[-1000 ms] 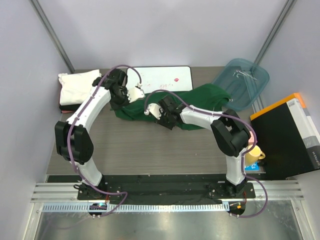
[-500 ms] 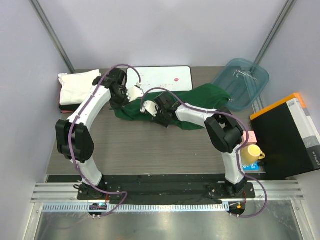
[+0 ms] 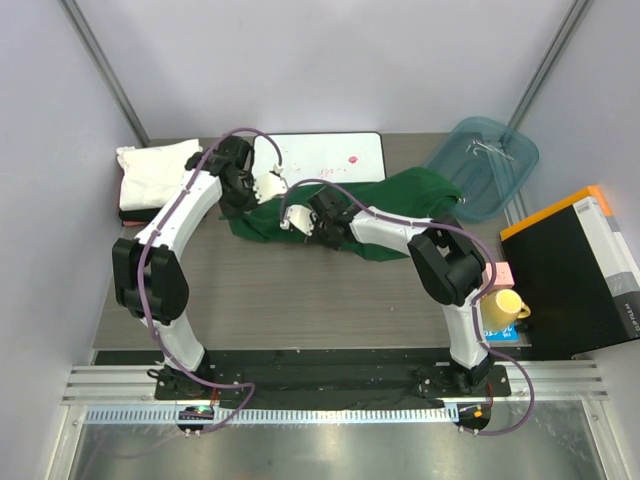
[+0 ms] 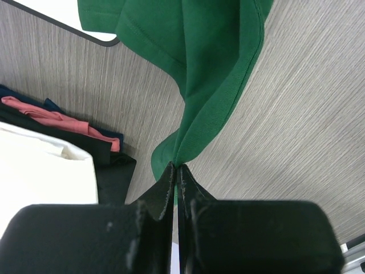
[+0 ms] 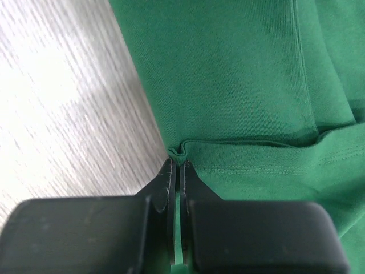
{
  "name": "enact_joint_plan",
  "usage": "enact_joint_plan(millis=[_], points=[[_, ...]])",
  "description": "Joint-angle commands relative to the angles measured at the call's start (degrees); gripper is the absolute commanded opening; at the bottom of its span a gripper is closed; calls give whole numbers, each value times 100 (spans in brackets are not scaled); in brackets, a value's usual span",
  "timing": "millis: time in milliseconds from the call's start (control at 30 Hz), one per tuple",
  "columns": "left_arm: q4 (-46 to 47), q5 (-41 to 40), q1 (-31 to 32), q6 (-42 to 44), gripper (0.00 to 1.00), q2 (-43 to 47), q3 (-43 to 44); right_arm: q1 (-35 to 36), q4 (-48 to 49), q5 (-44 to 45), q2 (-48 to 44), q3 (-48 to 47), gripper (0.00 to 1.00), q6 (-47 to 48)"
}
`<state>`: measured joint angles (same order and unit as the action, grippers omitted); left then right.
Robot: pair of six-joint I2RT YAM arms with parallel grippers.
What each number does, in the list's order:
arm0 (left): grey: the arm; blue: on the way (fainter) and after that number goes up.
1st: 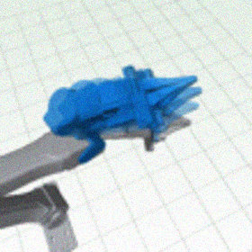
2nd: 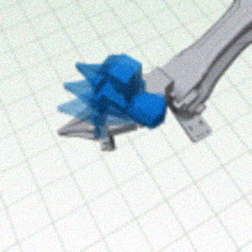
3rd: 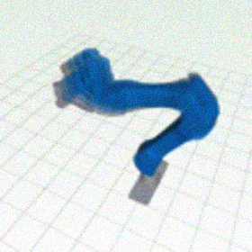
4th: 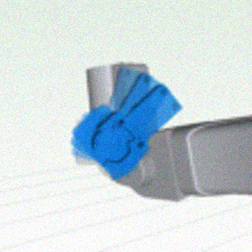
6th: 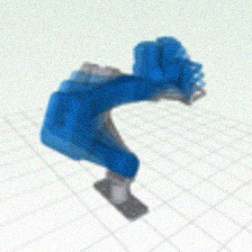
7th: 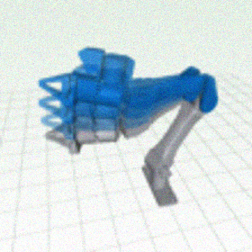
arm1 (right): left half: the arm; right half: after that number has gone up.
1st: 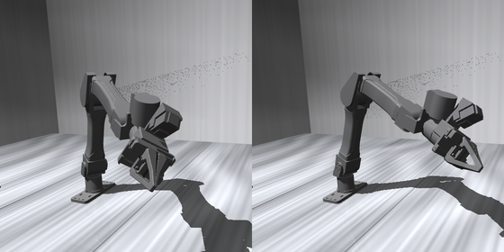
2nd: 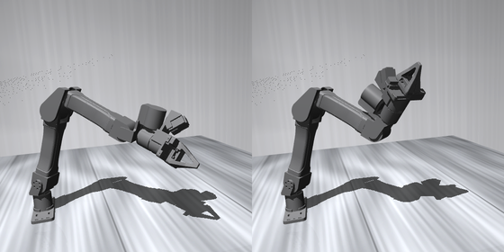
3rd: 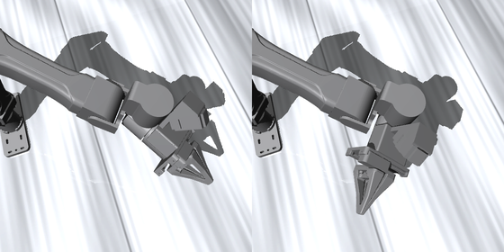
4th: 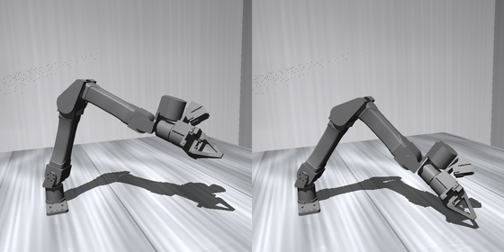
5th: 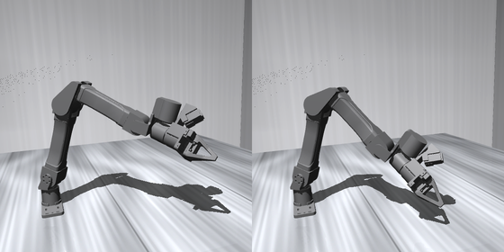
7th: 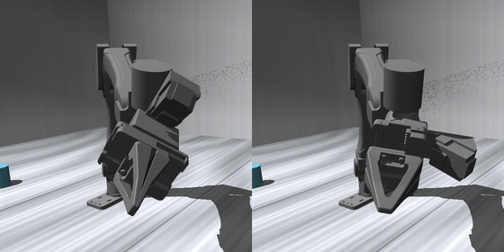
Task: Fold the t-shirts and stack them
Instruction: Flatten out the tshirt
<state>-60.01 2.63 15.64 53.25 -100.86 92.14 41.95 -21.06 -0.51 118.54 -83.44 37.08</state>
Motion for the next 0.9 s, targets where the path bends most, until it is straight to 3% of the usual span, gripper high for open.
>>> enact_joint_plan(millis=[0, 333, 533, 867], points=[[-2, 35, 9, 132, 0, -48, 252, 50, -477, 262, -647, -93, 1, 360], [104, -35, 9, 80, 0, -118, 427, -170, -1566, 790, -1562, -1139, 1, 740], [-107, -35, 9, -8, 0, -233, 823, -249, -1875, 772, -1913, -1017, 1, 765], [-64, -149, 9, 62, 0, -57, 700, -723, -2051, 720, -2239, -963, 1, 897]])
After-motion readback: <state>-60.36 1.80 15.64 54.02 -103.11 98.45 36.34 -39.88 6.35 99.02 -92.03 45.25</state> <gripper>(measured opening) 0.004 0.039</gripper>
